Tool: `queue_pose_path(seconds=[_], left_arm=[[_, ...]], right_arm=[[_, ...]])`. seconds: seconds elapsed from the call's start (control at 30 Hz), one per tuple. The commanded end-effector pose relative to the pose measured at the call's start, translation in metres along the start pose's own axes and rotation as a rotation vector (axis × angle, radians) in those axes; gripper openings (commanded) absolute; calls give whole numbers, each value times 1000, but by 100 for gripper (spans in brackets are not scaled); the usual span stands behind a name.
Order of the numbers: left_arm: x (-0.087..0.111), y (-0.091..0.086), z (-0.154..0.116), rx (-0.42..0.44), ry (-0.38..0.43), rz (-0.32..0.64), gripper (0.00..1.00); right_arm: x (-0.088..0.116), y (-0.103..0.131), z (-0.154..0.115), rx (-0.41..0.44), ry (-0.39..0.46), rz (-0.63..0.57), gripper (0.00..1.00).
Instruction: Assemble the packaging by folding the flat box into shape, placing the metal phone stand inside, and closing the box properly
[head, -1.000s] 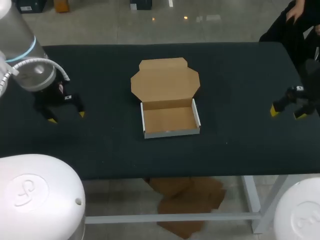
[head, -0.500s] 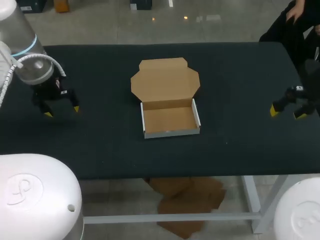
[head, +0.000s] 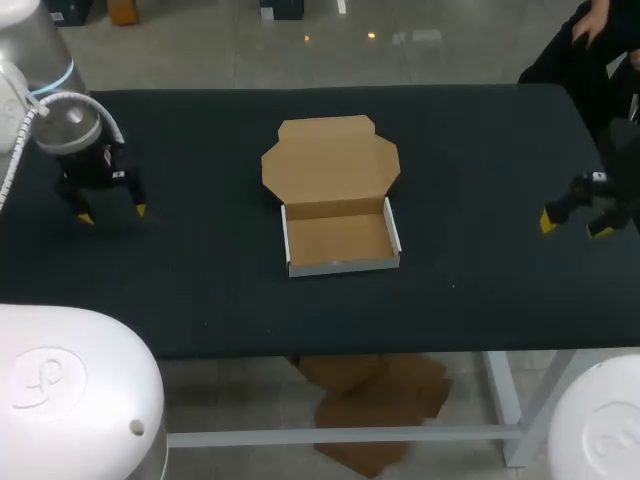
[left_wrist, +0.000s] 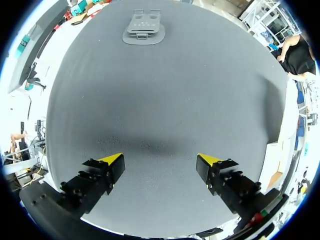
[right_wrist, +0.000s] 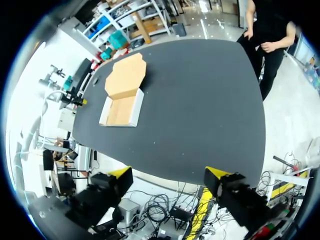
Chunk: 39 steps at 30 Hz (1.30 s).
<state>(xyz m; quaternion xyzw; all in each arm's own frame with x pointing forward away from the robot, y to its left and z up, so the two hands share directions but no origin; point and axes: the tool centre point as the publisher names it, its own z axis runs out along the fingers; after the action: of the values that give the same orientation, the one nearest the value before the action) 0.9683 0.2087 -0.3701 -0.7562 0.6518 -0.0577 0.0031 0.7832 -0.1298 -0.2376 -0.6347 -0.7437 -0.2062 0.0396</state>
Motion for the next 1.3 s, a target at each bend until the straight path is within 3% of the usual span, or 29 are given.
queue_pose_path(seconds=[0.03,0.83,1.3], left_arm=[[1,-6,2,-60,-5,0,100],[3,-2,2,-35,-8,19,100],[-7,-34,11,3,4,47,100]], right_arm=[[0,-1,-2,3,1,0,100],[0,-1,-2,3,1,0,100],[0,-1,-2,3,1,0,100]])
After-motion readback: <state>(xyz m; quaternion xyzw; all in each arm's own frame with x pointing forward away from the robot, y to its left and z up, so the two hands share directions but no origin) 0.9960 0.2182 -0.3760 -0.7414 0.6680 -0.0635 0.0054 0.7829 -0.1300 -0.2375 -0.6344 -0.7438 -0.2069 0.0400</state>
